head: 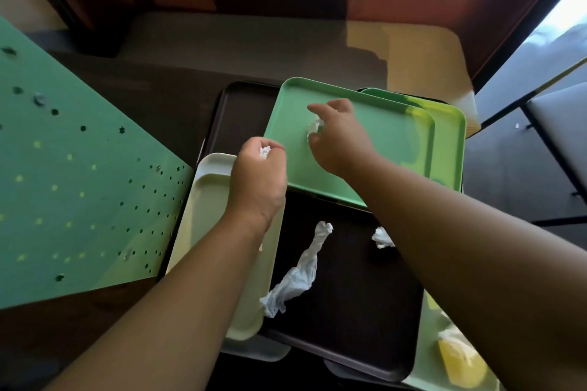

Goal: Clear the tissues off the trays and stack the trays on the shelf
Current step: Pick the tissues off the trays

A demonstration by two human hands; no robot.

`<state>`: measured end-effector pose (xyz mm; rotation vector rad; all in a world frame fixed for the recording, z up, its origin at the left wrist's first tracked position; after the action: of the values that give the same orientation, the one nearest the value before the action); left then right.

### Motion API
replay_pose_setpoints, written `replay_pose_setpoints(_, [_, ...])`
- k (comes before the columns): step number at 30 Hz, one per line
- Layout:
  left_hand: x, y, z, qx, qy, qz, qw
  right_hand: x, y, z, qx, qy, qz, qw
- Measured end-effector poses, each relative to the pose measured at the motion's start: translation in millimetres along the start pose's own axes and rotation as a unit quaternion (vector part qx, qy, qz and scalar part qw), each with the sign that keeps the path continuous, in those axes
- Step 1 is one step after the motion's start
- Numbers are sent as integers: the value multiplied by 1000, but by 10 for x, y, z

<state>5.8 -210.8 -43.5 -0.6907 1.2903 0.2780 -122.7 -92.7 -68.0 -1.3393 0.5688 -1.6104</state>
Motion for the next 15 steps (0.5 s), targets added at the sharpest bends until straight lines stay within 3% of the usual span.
replay_pose_setpoints(4, [192, -162, 93, -19, -33, 21, 999, -27, 220, -175, 40, 10, 93, 995])
replay_pose_setpoints(6, [231, -257, 147, -22, -44, 24, 998, 54, 180, -55, 25, 12, 22, 999])
replay_pose_setpoints(9, [268, -355, 260, -1, -85, 78, 993, 354, 102, 446, 40, -8, -191, 981])
replay_pose_setpoints(12, [259, -379, 379, 63, -95, 134, 984, 654, 176, 1076, 90, -91, -204, 971])
replay_pose_setpoints(15, [279, -544, 541, 87, -76, 108, 987, 604, 328, 1421, 180, -59, -250, 949])
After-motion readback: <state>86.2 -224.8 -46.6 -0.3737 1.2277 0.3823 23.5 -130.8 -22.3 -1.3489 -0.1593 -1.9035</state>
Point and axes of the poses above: each hand's wrist, its own z-axis away from the middle knuckle, its own y-axis out of the palm, x = y × z, the point moved 6 cm from there along -z, towards the middle knuckle, and after that the axes turned 12 degrees about y, right-handed, at the moved point
